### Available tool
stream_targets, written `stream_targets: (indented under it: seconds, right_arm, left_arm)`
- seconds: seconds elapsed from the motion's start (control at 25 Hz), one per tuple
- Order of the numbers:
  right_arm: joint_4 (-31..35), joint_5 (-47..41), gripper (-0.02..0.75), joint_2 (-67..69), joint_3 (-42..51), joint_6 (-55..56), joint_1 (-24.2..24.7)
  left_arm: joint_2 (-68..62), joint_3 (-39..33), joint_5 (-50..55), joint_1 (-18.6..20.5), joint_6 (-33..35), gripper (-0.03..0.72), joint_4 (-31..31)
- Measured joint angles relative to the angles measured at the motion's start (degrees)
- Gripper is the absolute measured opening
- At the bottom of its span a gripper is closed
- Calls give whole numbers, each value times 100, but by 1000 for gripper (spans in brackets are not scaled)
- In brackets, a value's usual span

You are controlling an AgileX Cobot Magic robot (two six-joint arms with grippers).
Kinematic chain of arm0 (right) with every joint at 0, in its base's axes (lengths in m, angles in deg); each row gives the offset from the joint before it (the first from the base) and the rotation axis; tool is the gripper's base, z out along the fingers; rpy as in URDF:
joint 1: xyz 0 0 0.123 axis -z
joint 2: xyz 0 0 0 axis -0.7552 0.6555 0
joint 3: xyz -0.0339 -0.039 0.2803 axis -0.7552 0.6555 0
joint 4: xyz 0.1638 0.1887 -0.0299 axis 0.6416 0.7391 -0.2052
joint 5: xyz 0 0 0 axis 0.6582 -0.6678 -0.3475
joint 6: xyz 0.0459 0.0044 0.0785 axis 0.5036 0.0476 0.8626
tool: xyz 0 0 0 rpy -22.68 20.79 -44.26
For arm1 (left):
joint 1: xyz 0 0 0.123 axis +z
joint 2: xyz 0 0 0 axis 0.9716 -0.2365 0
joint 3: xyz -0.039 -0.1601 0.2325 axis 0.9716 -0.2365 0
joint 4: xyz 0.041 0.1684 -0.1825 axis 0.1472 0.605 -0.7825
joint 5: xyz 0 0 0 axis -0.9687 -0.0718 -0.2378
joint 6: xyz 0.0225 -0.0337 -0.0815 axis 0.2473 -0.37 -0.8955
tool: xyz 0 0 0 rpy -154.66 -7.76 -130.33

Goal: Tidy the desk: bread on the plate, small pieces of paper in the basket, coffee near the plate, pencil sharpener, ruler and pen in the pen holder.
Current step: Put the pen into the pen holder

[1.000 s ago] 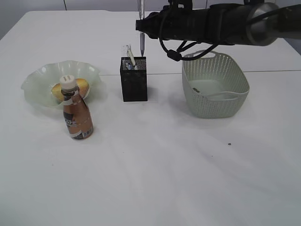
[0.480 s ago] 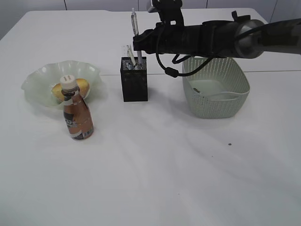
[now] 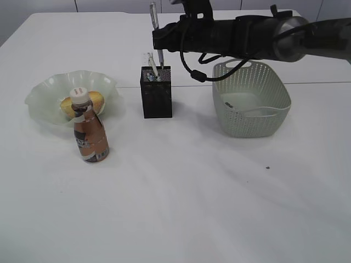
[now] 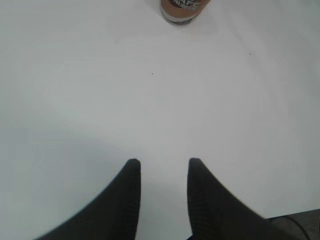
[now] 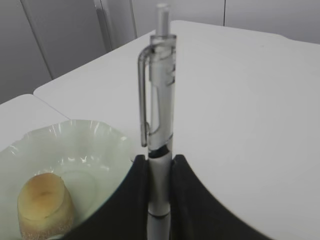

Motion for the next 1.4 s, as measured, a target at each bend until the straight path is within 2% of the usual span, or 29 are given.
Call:
stream_targets:
  seconds: [0.6,0.72,0.92,1.0,1.12,1.24,1.4]
  right_arm:
    - [0,-37,71,393,-90,0,0]
    - [0,-37,146,393,-90,0,0]
    - [0,-37,393,393,-90,24,0]
    - [0,-37,431,393,-90,210,0]
    - [-52,-37,447,378,-90,822,0]
    - [-653,50,450,200,-90,1646,18]
    - [-2772,-59,450,-194,-90,3868,27]
  left_arm:
    - [0,0,0,0,0,239,0]
    - [0,0,0,0,0,239,0]
    - [0,0,0,0,0,239,0]
    - [0,0,0,0,0,239,0]
    - [0,0,0,0,0,239,0]
    - [0,0,0,0,0,239,0]
    - [0,0,0,0,0,239,0]
